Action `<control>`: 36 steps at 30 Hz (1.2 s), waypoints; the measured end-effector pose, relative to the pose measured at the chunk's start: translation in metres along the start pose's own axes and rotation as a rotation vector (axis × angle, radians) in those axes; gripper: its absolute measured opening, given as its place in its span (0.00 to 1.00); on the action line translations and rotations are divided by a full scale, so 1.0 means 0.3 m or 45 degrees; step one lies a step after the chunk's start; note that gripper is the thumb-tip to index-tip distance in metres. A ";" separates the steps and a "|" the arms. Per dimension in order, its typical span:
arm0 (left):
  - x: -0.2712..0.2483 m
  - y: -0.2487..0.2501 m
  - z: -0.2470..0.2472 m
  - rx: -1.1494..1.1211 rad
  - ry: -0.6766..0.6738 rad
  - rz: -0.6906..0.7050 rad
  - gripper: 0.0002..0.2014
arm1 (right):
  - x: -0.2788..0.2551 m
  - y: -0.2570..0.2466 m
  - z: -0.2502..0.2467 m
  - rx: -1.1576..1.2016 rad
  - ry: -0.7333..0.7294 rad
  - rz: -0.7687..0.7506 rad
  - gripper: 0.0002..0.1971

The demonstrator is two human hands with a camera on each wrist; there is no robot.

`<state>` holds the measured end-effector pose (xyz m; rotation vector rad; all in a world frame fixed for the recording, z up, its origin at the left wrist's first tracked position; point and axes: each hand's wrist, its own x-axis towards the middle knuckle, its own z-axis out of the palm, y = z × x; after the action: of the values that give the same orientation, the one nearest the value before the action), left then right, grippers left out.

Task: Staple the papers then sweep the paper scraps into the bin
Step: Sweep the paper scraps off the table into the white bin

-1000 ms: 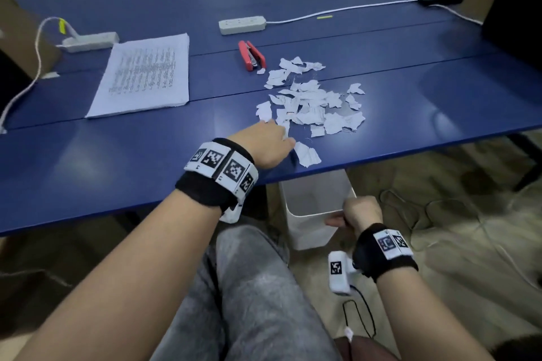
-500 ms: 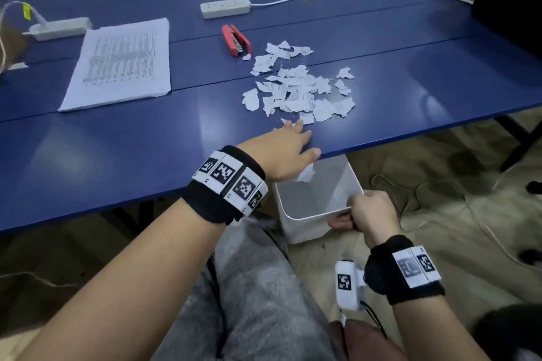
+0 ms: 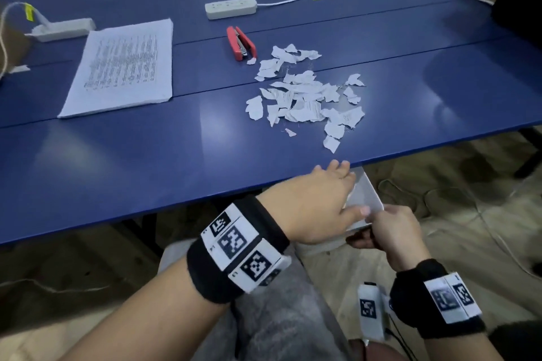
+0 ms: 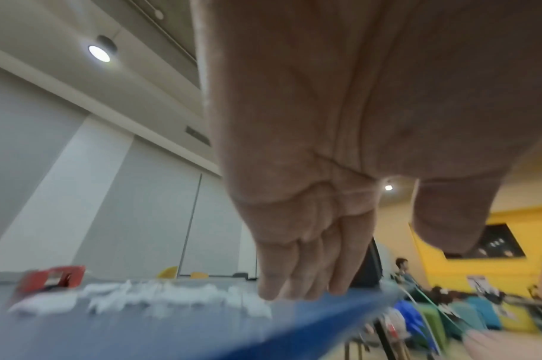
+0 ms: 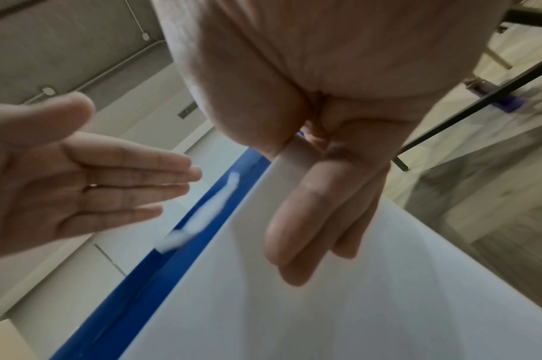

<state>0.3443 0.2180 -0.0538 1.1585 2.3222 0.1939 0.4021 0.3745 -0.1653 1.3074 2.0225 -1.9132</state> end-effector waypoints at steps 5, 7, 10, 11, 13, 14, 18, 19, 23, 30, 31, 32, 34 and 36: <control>0.196 -0.041 -0.207 0.136 0.269 -0.115 0.22 | -0.023 0.025 -0.033 0.059 -0.020 0.013 0.13; 0.318 -0.060 -0.270 0.182 0.257 -0.175 0.23 | -0.022 0.032 -0.040 0.066 -0.015 0.031 0.11; 0.454 -0.086 -0.305 0.226 0.182 -0.216 0.26 | -0.015 0.031 -0.041 0.044 -0.012 0.049 0.10; 0.483 -0.086 -0.302 0.272 0.145 -0.217 0.25 | -0.014 0.024 -0.046 0.033 -0.008 0.047 0.10; 0.502 -0.078 -0.274 0.359 0.031 -0.215 0.25 | -0.014 0.011 -0.052 0.016 -0.015 0.036 0.11; 0.497 -0.069 -0.256 0.397 -0.011 -0.207 0.26 | -0.014 0.006 -0.058 0.011 -0.014 0.029 0.12; 0.448 -0.065 -0.204 0.368 -0.059 -0.224 0.31 | -0.003 0.000 -0.069 -0.016 -0.014 0.002 0.13; 0.425 -0.064 -0.188 0.332 -0.064 -0.241 0.32 | -0.002 0.003 -0.066 -0.017 -0.013 0.001 0.13; 0.319 -0.009 -0.115 0.208 -0.070 -0.196 0.35 | 0.001 0.015 -0.070 0.006 -0.011 0.010 0.12; 0.196 0.054 -0.011 0.127 -0.069 -0.128 0.35 | -0.013 0.024 -0.067 0.062 -0.031 0.028 0.10; 0.184 0.061 0.004 0.117 -0.067 -0.113 0.35 | -0.016 0.025 -0.067 0.066 -0.031 0.028 0.11; 0.170 0.069 0.018 0.097 -0.067 -0.099 0.35 | -0.017 0.027 -0.068 0.063 -0.026 0.029 0.11; 0.136 0.087 0.044 0.030 -0.074 -0.064 0.35 | -0.015 0.034 -0.072 0.061 -0.010 0.021 0.11; 0.102 0.107 0.057 -0.024 -0.105 -0.013 0.34 | -0.011 0.042 -0.079 0.070 -0.005 0.009 0.11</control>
<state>0.3607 0.2599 -0.0692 1.1236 2.2493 0.1611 0.4232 0.3911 -0.1679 1.3195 1.9746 -1.9802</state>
